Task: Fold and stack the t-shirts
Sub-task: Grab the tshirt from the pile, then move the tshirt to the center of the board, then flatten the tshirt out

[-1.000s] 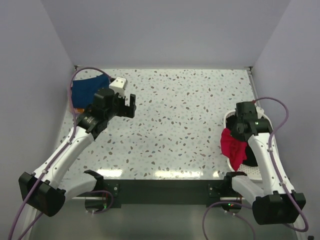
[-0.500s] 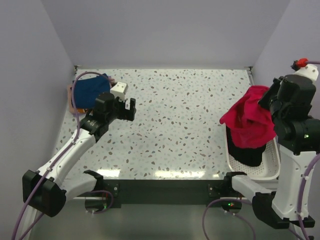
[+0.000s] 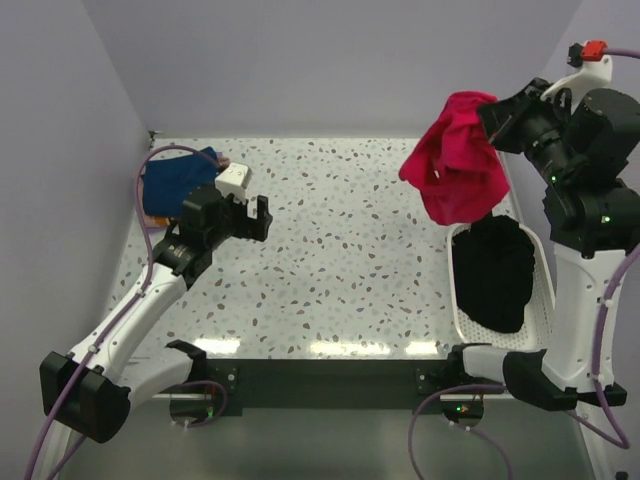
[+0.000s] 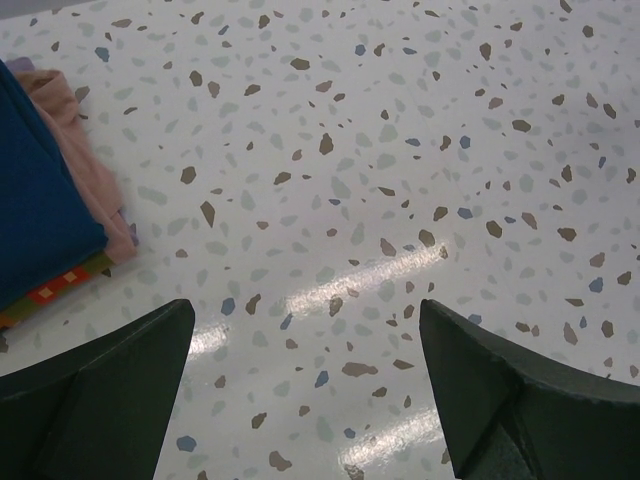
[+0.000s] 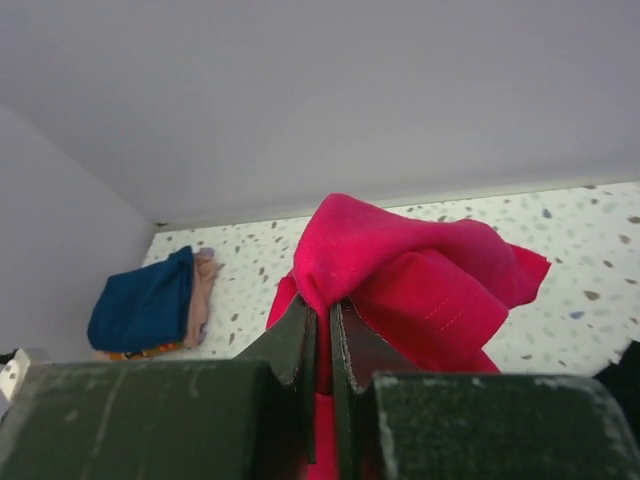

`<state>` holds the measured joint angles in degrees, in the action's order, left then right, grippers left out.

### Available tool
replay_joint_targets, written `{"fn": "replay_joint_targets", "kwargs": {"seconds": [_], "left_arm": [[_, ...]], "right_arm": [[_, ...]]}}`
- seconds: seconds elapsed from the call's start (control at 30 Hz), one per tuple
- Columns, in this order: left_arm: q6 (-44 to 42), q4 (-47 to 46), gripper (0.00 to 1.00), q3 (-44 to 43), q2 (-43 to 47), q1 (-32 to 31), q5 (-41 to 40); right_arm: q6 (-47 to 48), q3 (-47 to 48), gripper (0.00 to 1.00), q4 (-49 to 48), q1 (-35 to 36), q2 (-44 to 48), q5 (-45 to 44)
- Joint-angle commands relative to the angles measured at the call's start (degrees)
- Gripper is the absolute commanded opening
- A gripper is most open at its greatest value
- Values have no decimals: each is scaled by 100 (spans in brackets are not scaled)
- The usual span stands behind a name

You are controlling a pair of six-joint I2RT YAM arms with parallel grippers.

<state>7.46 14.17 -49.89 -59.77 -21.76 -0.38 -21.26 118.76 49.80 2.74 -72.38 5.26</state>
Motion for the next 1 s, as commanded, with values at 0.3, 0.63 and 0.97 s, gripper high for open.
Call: {"fn": "replay_joint_targets", "kwargs": {"seconds": [0.3,0.63,0.97], "left_arm": [[-8,-459,100,76,-87,84,241],[-96,-477,100,164,-316,84,-260],[-8,-372,100,85,-694,84,-261]], "right_arm": [[-71,-2546,20,-1437,2450,-233,-472],[403,-4632,84,-1455,2652,-39,-2171],[-598,-5846,70,-3133,4310,-828,-868]]}}
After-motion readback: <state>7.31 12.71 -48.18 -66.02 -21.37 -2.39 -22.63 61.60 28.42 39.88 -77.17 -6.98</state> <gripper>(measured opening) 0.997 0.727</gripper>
